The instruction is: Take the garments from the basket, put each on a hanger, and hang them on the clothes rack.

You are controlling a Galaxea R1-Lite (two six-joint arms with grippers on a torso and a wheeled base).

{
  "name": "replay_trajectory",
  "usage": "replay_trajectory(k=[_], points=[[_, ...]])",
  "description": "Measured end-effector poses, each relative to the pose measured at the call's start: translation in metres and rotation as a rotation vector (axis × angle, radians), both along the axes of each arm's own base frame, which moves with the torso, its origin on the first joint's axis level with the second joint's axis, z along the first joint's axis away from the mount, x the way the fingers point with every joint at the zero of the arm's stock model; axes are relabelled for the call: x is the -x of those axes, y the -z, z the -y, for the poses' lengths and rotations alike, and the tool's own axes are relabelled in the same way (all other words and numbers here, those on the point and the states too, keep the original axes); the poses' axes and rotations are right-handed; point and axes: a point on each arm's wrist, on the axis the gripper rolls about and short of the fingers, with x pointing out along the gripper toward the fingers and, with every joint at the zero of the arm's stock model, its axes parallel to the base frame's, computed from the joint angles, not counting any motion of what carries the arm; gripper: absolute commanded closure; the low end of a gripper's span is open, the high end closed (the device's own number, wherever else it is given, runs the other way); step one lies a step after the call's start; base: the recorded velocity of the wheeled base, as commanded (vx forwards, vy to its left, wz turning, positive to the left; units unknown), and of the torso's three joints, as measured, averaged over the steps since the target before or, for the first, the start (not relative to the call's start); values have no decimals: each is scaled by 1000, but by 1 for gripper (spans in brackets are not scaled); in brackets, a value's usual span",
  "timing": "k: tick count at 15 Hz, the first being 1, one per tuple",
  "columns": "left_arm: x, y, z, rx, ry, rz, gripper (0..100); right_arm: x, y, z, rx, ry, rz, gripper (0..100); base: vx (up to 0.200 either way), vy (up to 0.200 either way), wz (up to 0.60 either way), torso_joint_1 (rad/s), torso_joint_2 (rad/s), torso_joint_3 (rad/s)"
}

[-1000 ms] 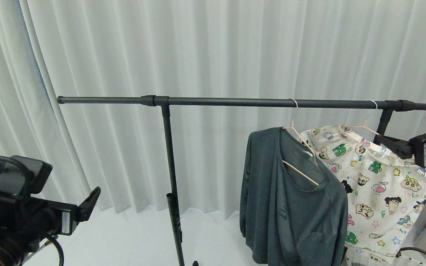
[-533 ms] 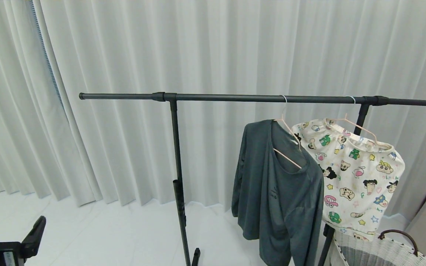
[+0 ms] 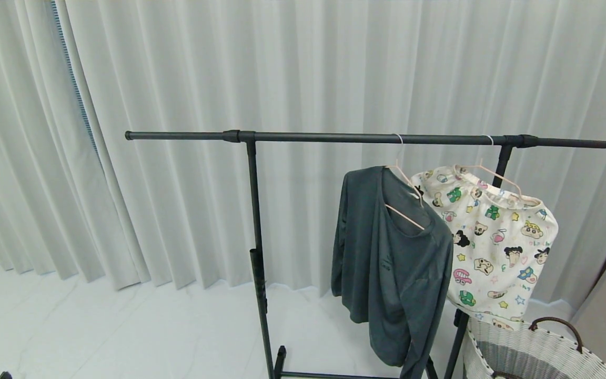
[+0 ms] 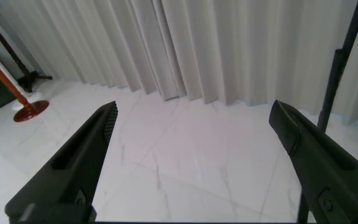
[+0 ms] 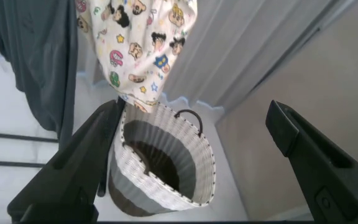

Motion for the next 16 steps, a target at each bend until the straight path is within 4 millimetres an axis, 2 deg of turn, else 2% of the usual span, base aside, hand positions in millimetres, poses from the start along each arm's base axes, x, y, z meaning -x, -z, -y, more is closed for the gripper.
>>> replay_trajectory(k=[3, 6, 10, 13, 14, 16], points=[[20, 16, 2, 60, -23, 62, 0, 21, 32, 0, -71, 5, 79, 0, 0, 0, 0, 0, 0, 0], [26, 19, 2, 91, -28, 118, 0, 32, 59, 0, -93, 19, 155, 0, 0, 0, 0, 0, 0, 0], [28, 19, 2, 83, -21, 137, 0, 35, 67, 0, -82, 20, 237, 0, 0, 0, 0, 0, 0, 0], [27, 19, 4, 93, 75, 138, 0, 35, 63, -1, -50, -56, 301, 0, 0, 0, 0, 0, 0, 0], [26, 19, 8, 113, 268, 131, 0, 35, 64, -3, -52, -118, 296, 0, 0, 0, 0, 0, 0, 0], [26, 23, 12, 164, 433, 90, 0, 35, 65, -6, -59, -275, 282, 0, 0, 0, 0, 0, 0, 0]])
